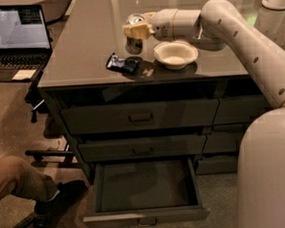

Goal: Pick 7up can from bottom drawer and place on counter

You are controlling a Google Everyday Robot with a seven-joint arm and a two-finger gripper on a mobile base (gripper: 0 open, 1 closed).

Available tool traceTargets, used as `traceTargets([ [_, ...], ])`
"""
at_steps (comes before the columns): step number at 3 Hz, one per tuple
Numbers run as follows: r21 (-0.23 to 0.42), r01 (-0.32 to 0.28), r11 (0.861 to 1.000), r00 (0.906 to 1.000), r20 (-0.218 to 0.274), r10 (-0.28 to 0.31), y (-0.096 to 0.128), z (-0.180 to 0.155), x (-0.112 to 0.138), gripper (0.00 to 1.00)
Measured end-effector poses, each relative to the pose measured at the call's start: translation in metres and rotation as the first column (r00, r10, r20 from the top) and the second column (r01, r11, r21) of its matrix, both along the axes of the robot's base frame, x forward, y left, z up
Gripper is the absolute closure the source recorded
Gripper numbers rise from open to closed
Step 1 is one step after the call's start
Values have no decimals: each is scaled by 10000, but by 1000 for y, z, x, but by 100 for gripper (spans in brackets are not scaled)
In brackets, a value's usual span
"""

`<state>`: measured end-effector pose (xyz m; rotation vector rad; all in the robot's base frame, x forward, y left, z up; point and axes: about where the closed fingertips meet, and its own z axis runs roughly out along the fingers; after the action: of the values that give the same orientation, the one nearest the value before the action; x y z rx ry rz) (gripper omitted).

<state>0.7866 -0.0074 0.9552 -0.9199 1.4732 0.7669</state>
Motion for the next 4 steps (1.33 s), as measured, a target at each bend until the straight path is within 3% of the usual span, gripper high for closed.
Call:
traceTargets([
  [1,-131,-54,9999,10000,-47,54,8,-7,-3,82],
  [4,-1142,566,9918,9977,-305,-604,16,-30,6,12],
])
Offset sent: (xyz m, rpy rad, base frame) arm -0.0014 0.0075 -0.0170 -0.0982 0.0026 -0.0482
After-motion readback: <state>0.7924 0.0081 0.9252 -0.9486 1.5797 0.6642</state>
